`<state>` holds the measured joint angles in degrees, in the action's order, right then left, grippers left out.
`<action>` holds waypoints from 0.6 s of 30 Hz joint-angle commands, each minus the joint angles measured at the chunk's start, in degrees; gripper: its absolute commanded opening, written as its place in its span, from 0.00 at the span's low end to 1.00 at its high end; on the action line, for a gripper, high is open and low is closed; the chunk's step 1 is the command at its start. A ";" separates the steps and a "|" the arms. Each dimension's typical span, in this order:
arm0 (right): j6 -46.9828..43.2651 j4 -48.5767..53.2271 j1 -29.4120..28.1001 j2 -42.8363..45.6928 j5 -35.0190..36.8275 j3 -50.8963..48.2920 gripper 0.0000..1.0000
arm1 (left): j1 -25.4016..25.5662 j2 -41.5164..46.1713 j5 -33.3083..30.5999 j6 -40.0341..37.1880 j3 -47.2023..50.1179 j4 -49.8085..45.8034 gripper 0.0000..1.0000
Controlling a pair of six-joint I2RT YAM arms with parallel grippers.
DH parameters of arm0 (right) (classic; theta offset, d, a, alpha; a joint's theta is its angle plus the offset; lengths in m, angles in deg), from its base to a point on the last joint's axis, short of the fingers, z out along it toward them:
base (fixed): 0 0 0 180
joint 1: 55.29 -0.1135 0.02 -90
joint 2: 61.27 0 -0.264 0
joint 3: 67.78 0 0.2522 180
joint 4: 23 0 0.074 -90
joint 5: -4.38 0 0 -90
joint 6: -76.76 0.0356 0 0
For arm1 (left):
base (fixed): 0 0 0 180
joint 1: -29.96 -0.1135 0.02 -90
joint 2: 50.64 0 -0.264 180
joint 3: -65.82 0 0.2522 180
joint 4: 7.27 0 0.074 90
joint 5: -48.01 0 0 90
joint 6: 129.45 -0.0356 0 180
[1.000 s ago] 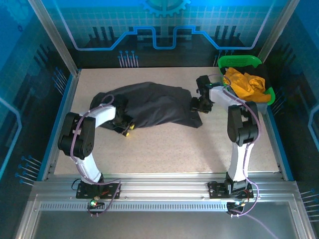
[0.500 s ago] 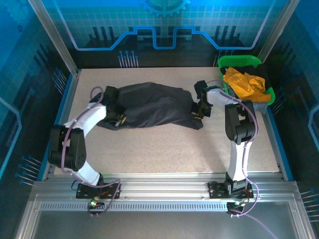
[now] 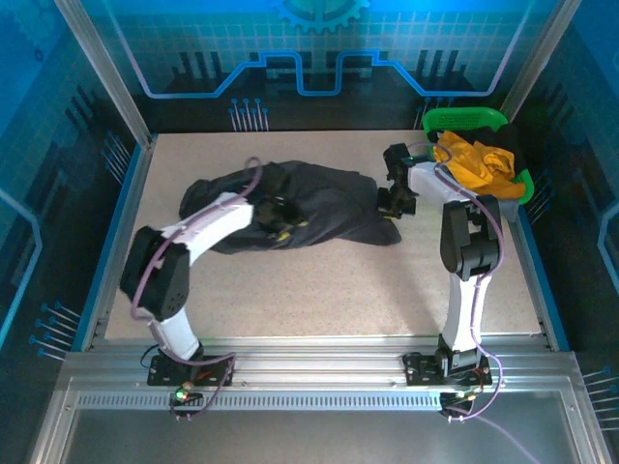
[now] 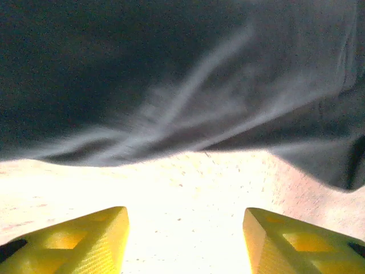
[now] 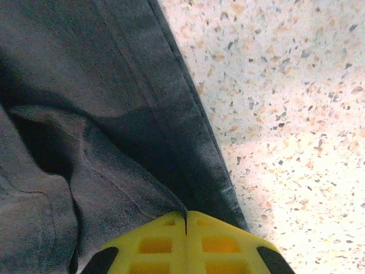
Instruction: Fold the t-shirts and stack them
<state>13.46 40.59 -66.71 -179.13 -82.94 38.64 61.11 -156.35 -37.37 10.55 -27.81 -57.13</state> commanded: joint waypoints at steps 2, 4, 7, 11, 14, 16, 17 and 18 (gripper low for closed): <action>0.02 3.38 2.02 -1.05 -2.85 0.34 0.00 | 2.65 -8.31 -8.68 -8.19 -7.39 -8.83 0.60; -0.12 3.14 2.10 -1.10 -2.92 0.24 0.00 | 2.99 -10.39 -11.87 -9.02 -9.12 -10.52 0.59; -0.19 3.36 2.33 -1.47 -3.03 0.44 0.00 | 3.14 -10.85 -14.70 -8.52 -9.63 -12.72 0.58; 0.02 3.50 2.60 -2.35 -3.20 1.05 0.00 | 4.31 -9.37 -16.64 -10.13 -7.85 -12.81 0.59; 0.33 3.66 2.78 -3.03 -3.87 1.62 0.00 | 4.50 -10.04 -16.84 -10.86 -6.42 -12.70 0.58; 0.37 3.70 2.77 -3.24 -4.08 1.98 0.00 | 4.16 -10.73 -18.68 -11.43 -5.61 -12.45 0.56; 0.42 3.75 2.76 -3.25 -4.22 2.07 0.00 | 3.94 -10.95 -19.13 -11.71 -5.08 -11.72 0.54; 0.37 3.79 2.72 -3.33 -4.05 2.15 0.00 | 3.57 -11.26 -19.81 -11.79 -4.94 -11.39 0.51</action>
<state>13.55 42.62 -64.90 -181.45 -86.13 39.10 65.05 -167.28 -53.57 0.58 -34.24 -67.38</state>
